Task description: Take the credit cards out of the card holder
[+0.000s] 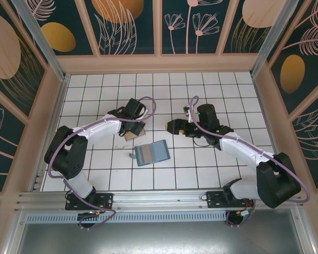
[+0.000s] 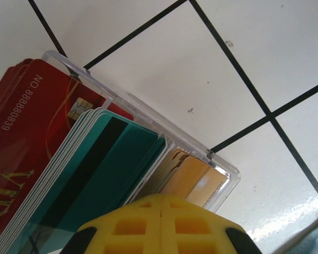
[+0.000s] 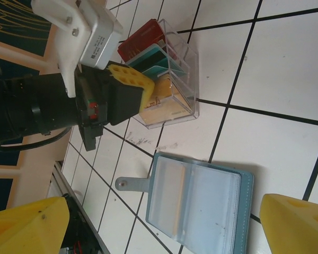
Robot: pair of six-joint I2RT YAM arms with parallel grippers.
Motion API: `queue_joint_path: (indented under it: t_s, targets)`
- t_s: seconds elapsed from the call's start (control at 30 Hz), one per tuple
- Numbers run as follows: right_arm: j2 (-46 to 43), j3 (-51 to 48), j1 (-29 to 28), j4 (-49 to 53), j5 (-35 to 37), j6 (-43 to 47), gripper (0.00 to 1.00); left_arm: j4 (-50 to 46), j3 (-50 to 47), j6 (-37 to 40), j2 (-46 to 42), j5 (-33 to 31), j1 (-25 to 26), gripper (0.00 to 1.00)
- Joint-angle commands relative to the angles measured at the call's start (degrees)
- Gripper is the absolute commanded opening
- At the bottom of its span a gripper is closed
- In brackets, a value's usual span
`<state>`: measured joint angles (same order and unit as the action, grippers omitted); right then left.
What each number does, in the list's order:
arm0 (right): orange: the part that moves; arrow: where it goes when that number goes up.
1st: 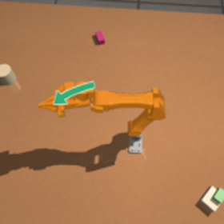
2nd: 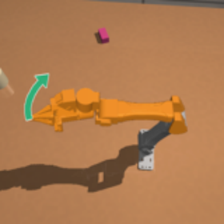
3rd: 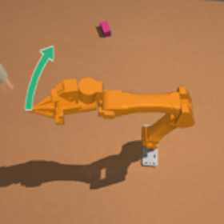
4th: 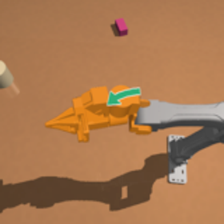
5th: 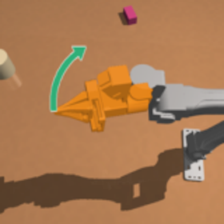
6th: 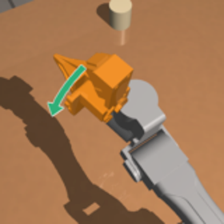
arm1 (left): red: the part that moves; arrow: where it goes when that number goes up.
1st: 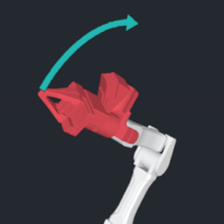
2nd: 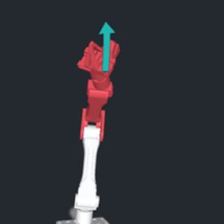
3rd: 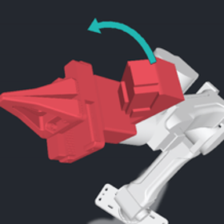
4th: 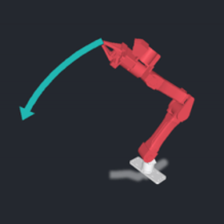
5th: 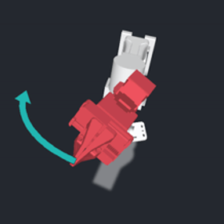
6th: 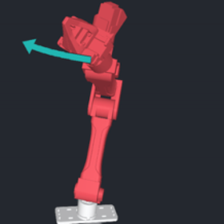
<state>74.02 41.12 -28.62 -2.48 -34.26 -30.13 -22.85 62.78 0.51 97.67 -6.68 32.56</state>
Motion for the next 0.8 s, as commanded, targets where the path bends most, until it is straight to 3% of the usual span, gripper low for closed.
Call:
queue_joint_path:
  t_s: [0.0,0.47,0.7,0.77]
  targets:
    - [-1.3,-0.4,-0.5,1.0,0.7,-0.2,0.93,-1.1,2.2,-0.8,0.2,-2.4,-0.2,0.00]
    - [-0.7,0.0,-0.5,0.8,0.3,0.0,0.93,-0.1,1.2,-0.3,0.2,-15.1,-0.2,0.00]
    - [-0.9,-0.2,-0.5,1.1,0.3,0.1,0.93,-0.8,2.8,-1.0,-0.8,-11.3,-0.2,0.00]
    - [-0.9,-0.2,-0.5,1.4,0.6,0.4,0.92,-0.5,3.2,-2.5,-2.4,-10.4,-0.3,0.06]
